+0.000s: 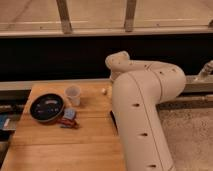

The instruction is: Place the bottle in the ceramic bowl

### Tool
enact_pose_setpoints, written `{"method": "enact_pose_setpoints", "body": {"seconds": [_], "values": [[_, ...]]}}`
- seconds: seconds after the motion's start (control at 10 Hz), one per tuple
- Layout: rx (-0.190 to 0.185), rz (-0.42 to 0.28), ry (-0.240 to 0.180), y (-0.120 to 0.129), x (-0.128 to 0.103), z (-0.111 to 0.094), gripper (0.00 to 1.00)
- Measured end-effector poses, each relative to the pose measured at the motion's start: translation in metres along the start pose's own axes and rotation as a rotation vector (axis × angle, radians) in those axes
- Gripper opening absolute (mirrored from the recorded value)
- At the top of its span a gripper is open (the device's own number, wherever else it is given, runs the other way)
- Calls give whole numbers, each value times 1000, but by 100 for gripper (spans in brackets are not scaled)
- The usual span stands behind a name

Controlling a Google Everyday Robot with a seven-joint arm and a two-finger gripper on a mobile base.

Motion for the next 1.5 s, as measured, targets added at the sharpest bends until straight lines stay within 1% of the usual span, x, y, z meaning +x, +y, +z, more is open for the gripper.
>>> {"method": "enact_pose_setpoints", "body": {"seconds": [0.3,0.4,0.5,0.7,0.9,1.1,1.2,1.3,1.5], "values": [[-34,4,22,1,0,11,80],[-39,4,43,2,0,14,79],[-38,2,56,4,-2,15,75],[-41,-4,80,6,-2,17,55],[-42,-23,92,7,-2,19,35],[-42,-43,99,9,-3,21,15],[-40,-44,95,9,-3,20,5],[-37,-39,81,7,-3,15,1],[-14,-11,34,0,0,-9,0]]}}
